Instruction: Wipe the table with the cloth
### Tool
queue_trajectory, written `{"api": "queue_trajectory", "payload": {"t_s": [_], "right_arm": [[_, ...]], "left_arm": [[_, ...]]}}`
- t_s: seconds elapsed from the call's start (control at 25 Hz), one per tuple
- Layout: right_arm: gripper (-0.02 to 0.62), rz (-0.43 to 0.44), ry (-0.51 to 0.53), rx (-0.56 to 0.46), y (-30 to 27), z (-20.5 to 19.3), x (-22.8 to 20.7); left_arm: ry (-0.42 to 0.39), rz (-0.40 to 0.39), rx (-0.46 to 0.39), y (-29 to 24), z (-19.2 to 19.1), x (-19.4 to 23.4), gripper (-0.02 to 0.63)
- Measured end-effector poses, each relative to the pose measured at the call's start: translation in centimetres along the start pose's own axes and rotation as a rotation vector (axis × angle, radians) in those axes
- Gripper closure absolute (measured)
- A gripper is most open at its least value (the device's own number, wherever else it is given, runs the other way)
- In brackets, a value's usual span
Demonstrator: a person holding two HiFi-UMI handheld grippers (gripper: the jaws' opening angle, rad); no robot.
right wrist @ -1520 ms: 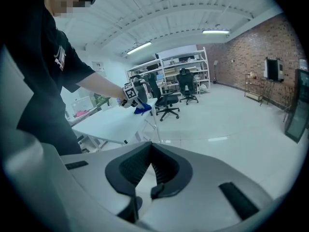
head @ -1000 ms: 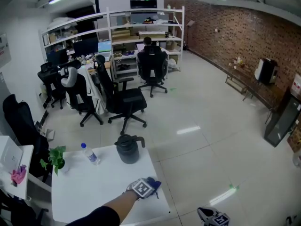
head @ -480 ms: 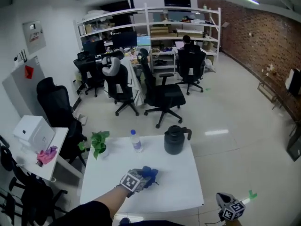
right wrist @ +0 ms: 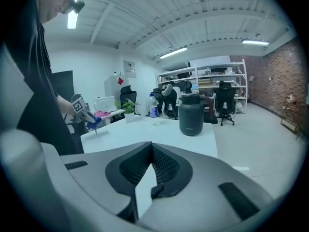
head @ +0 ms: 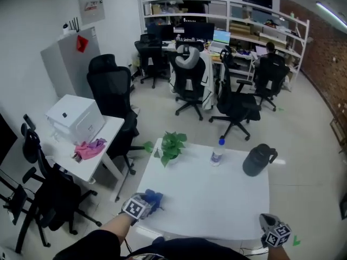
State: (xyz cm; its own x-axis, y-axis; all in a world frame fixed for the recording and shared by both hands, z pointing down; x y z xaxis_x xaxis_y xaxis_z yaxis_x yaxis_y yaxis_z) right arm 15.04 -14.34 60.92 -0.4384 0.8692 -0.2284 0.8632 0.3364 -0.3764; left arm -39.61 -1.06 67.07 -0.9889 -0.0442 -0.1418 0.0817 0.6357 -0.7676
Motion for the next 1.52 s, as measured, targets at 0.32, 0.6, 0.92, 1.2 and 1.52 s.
{"api": "queue_trajectory", "payload": {"t_s": [0.32, 0.6, 0.92, 1.2, 1.52], "right_arm": [[0.581, 0.019, -0.016, 0.1, -5.5, 0.5, 1.8], [0.581, 0.02, -0.006, 0.128, -5.0, 0.5, 2.8], [0.581, -0.01, -0.019, 0.107, -2.4, -0.1, 2.7], [0.581, -0.017, -0.024, 0.057, -1.0, -0.1, 2.0], [0.581, 0.076, -0.021, -0.097, -2.0, 3.6, 2.9]], "left_arm": [[0.12, 0.136, 0.124, -0.2, -11.5, 7.2, 0.465], [0.126, 0.136, 0.126, -1.6, -12.3, 5.6, 0.456], [0.131, 0.11, 0.164, -2.7, -11.7, 5.0, 0.4], [0.314, 0.137, -0.043, 0.9, -6.7, 5.7, 0.255], [0.423, -0.098, -0.523, 8.3, 3.6, 3.1, 0.573]]}}
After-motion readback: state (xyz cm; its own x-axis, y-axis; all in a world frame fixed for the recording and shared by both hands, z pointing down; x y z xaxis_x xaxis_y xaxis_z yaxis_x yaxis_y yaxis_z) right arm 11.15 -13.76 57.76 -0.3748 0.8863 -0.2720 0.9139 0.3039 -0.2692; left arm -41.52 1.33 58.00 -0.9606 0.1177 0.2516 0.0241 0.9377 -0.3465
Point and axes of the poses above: the fingertips, and each gripper's own axes: y backward along the fingers, x to its left, z out of its top, the point moved 4 cm from there along y, backward along the fingers, and after that the axes turned 14 degrees about z, right-handed, at the moved point
